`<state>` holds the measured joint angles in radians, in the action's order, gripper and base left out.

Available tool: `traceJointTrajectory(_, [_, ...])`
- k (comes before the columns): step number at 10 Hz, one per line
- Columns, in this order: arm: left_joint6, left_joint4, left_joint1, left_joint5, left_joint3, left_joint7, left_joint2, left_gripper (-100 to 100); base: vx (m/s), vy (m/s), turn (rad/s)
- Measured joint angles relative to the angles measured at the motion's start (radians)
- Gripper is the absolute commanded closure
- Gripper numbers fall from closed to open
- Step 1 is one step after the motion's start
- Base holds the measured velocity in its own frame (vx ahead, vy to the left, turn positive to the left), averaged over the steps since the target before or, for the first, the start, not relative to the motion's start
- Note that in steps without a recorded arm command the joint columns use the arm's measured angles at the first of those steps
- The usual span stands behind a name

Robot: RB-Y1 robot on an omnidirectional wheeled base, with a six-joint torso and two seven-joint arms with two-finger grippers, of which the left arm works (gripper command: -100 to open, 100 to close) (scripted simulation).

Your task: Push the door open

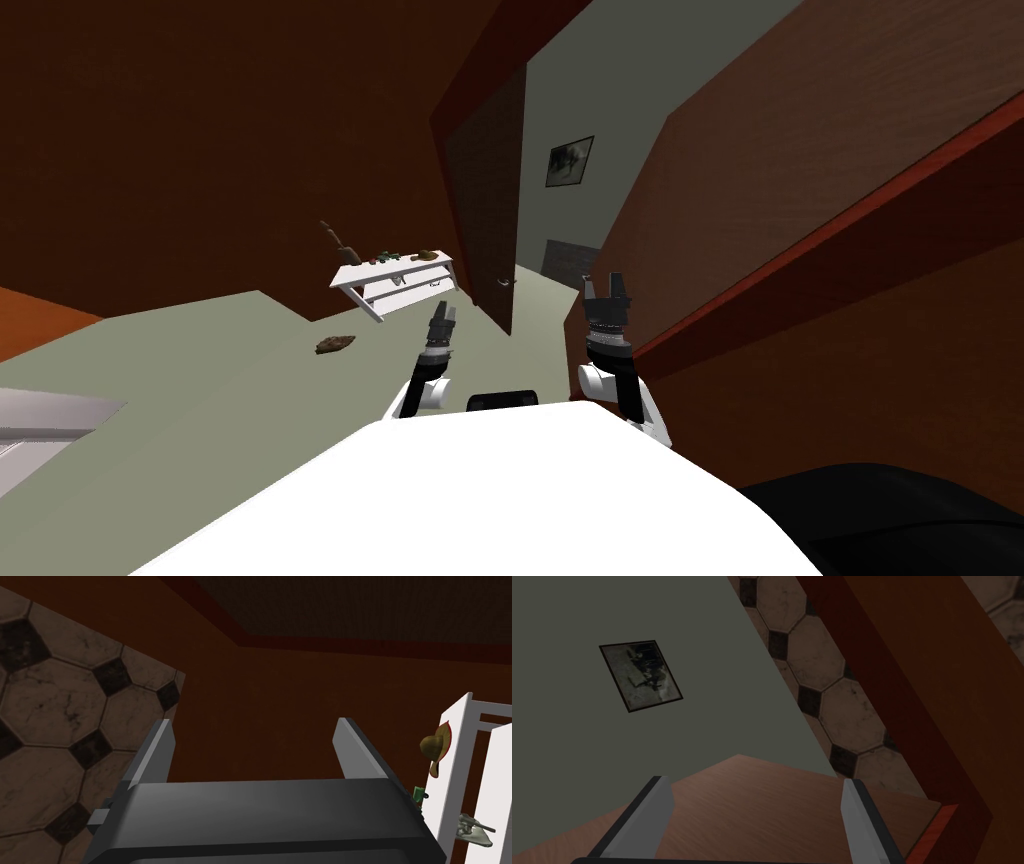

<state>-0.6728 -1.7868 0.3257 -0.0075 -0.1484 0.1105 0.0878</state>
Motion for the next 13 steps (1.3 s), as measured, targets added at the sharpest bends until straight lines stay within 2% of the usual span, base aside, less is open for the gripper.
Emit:
traceJointTrajectory(2, [-0.002, 0.034, -0.011, 0.006, -0.018, -0.001, 0.003, -100, 0.095, 0.045, -0.064])
traceJointTrajectory(4, [-0.015, 0.095, -0.037, 0.014, -0.029, -0.004, 0.008, -100, 0.108, 0.075, -0.088])
traceJointTrajectory(5, [-0.012, 0.111, -0.044, 0.019, -0.043, -0.005, 0.011, -100, 0.091, 0.063, -0.054])
traceJointTrajectory(13, [-0.032, 0.282, -0.112, 0.042, -0.104, -0.006, 0.013, -100, 0.086, 0.058, -0.064])
